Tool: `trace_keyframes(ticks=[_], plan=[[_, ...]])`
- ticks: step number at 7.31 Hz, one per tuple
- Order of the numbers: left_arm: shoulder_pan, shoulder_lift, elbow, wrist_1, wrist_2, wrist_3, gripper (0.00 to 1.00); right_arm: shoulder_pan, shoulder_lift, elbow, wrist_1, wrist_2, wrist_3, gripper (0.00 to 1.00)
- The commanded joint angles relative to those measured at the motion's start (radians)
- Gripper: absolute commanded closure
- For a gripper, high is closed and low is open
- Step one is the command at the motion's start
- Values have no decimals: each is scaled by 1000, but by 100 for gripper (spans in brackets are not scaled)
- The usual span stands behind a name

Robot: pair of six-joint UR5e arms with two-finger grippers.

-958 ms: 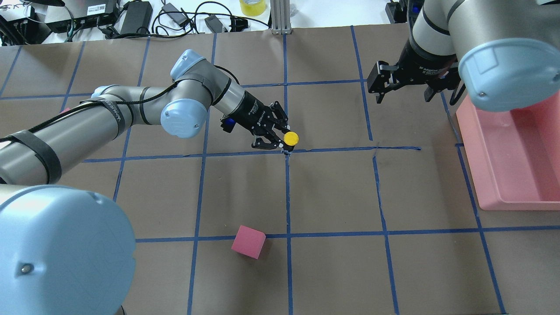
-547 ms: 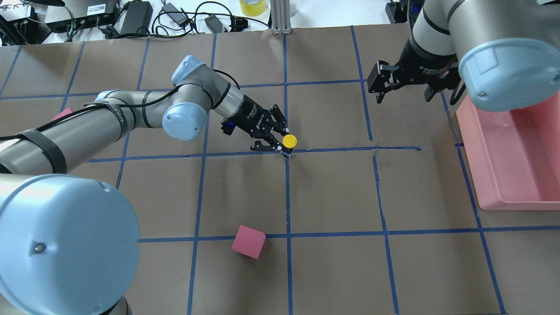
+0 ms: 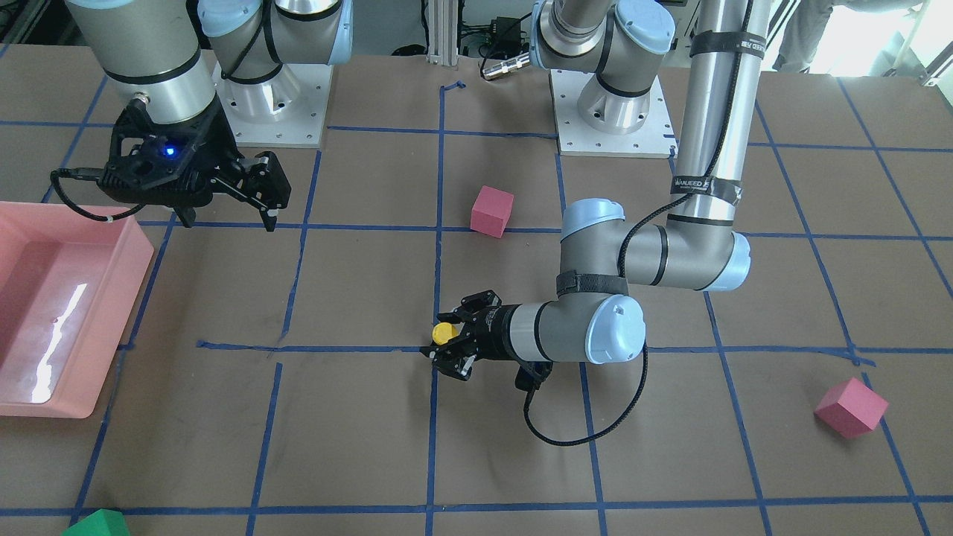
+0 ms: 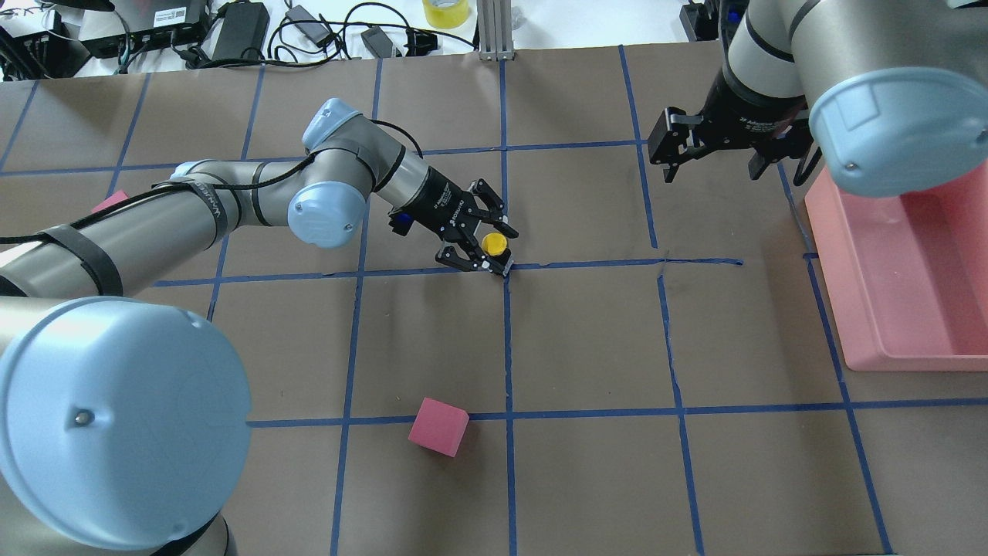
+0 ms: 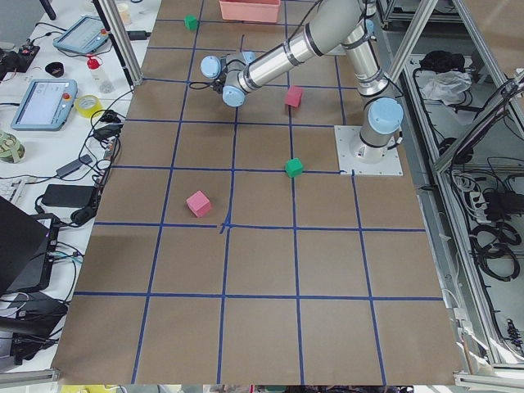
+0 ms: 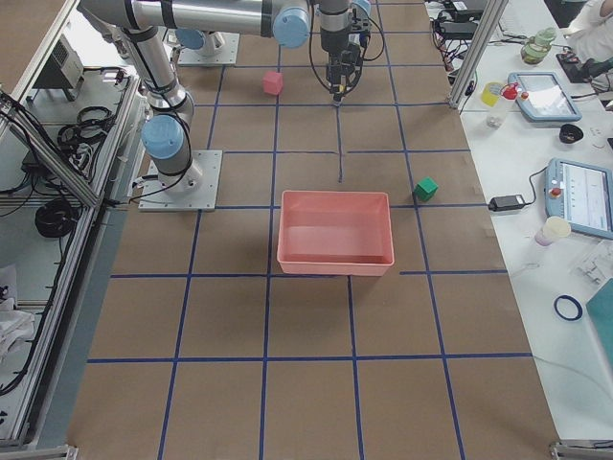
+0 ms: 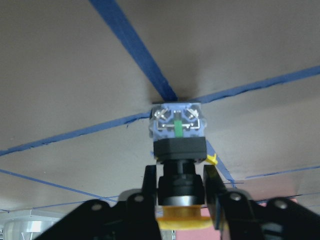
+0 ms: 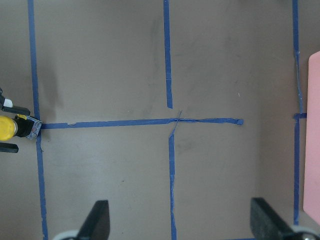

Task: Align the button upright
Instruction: 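Set the switch down upright and open the left gripper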

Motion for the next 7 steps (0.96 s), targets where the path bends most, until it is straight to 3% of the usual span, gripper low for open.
trace_keyframes(ticks=[1, 2, 3, 4, 6, 7], plan=[[2, 60, 44, -13, 93, 8, 0, 0, 0, 0, 0, -1, 0, 0], [-5, 116, 119, -118, 204, 3, 0, 0, 0, 0, 0, -1, 0, 0], [-11, 171, 203, -272, 225, 25, 0, 0, 2, 0, 0, -1, 0, 0], [-18, 240, 264, -333, 303, 119, 0, 0, 2, 0, 0, -1, 2, 0], [-18, 354, 288, -392, 421, 320, 0, 0, 2, 0, 0, -1, 0, 0], [-8, 396, 285, -451, 536, 492, 0, 0, 0, 0, 0, -1, 0, 0]])
